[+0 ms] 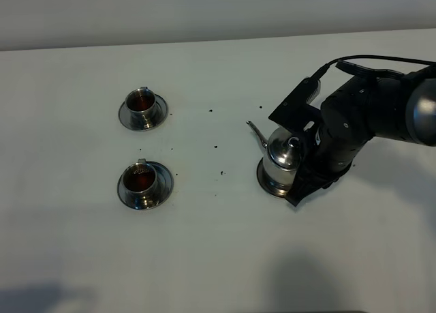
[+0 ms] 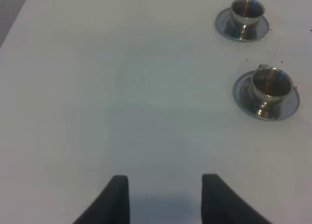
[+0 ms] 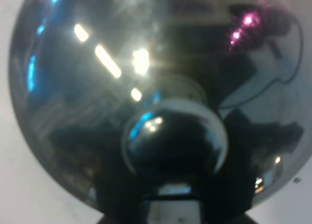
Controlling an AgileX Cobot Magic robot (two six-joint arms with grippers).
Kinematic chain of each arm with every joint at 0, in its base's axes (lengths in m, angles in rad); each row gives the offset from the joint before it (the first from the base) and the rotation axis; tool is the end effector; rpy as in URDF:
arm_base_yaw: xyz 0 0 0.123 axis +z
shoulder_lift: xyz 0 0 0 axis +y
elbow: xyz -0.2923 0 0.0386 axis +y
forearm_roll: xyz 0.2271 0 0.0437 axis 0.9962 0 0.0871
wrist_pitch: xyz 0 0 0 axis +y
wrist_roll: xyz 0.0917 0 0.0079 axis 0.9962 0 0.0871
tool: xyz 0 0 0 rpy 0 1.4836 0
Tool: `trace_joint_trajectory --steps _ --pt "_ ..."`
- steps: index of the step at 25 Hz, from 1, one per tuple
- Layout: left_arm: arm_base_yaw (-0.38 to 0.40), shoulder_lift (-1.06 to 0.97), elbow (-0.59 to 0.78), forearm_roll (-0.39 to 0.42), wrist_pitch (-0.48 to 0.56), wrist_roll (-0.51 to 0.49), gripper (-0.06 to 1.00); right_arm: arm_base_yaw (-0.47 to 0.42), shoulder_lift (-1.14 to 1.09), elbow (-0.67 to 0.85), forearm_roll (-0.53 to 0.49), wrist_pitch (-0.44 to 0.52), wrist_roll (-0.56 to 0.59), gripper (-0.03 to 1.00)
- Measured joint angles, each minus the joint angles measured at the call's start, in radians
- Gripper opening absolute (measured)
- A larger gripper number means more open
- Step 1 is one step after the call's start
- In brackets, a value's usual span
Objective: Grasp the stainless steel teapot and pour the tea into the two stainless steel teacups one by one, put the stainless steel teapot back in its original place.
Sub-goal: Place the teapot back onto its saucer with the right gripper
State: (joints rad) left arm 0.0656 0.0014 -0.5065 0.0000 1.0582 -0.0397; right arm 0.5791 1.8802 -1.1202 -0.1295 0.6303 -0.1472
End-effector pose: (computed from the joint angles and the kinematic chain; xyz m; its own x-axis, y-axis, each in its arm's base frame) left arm -0.0324 -0.0021 0.2687 -0.4453 -0.0690 -0.8927 -0.0833 0.9959 -0.0355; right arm 0.2926 0.1829 0.1765 -0.6490 -0.7214 -0.2416 -0.7129 0.6875 -0.1379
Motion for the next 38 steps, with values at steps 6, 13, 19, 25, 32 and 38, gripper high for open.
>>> trace_joint_trajectory --steps 6,13,19,25,32,38 --pt "0.0 0.0 0.0 0.0 0.0 0.0 0.38 -0.005 0.007 0.0 0.0 -0.001 0.001 0.18" --pt "0.0 0.0 0.0 0.0 0.0 0.0 0.38 -0.006 0.007 0.0 0.003 0.007 0.003 0.18" --pt "0.0 0.0 0.0 0.0 0.0 0.0 0.38 -0.006 0.01 0.0 0.003 0.015 0.004 0.18" --pt "0.0 0.0 0.0 0.0 0.0 0.0 0.38 -0.006 0.01 -0.008 0.006 0.022 0.005 0.18" --pt "0.0 0.0 0.0 0.0 0.0 0.0 0.38 -0.006 0.006 -0.025 0.006 0.059 0.005 0.18" --pt "0.0 0.0 0.0 0.0 0.0 -0.001 0.38 -0.006 0.006 -0.025 0.012 0.064 0.005 0.18"
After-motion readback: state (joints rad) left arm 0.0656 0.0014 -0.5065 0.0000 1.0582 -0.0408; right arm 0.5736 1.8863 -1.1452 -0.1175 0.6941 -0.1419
